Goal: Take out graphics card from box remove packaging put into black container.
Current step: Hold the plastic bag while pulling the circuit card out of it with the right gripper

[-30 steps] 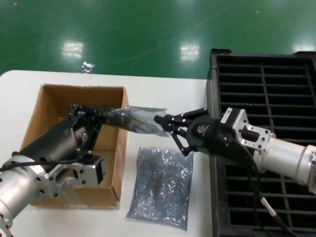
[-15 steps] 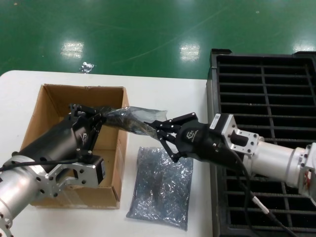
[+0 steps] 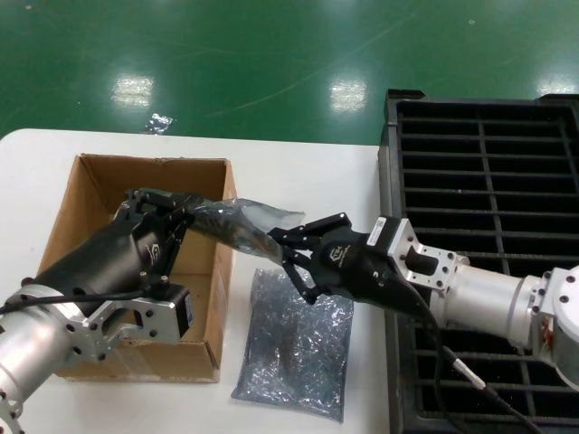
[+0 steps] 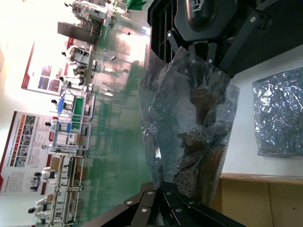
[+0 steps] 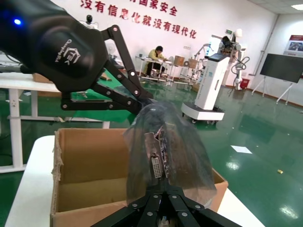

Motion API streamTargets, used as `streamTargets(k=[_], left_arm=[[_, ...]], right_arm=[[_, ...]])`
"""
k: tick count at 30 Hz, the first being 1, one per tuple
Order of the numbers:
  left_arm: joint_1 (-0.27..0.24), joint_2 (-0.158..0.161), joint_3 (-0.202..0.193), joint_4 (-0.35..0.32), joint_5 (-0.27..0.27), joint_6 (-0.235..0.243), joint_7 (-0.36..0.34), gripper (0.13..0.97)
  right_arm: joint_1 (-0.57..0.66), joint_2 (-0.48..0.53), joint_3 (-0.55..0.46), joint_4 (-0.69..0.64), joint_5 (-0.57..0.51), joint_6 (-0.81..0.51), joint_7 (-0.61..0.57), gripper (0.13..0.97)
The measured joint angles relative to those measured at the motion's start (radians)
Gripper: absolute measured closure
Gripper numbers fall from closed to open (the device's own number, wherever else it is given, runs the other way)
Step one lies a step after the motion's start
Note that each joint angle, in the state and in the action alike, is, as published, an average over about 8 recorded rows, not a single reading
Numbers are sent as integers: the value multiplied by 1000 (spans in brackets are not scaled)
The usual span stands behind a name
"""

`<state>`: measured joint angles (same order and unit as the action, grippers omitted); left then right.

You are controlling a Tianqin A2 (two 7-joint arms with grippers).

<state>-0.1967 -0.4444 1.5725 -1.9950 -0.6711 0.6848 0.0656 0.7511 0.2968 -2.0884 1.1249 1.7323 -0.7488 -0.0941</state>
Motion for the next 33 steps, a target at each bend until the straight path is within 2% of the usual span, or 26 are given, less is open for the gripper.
streamTargets(k=[12,21,29,33], left_arm=[[0,0,0,0,0,0,0,958],[0,0,0,0,0,0,0,958],[0,0,0,0,0,0,0,958],[0,0,0,0,0,0,0,958]], right_arm=[[-22,-12,21,20,-24,-36,7,963],[-33,-15,36,32,-35,-50,17,929],[-33,-38,60,18,-37,-30,19,830],[-28,-59,69,2,-36,-17,24,843]])
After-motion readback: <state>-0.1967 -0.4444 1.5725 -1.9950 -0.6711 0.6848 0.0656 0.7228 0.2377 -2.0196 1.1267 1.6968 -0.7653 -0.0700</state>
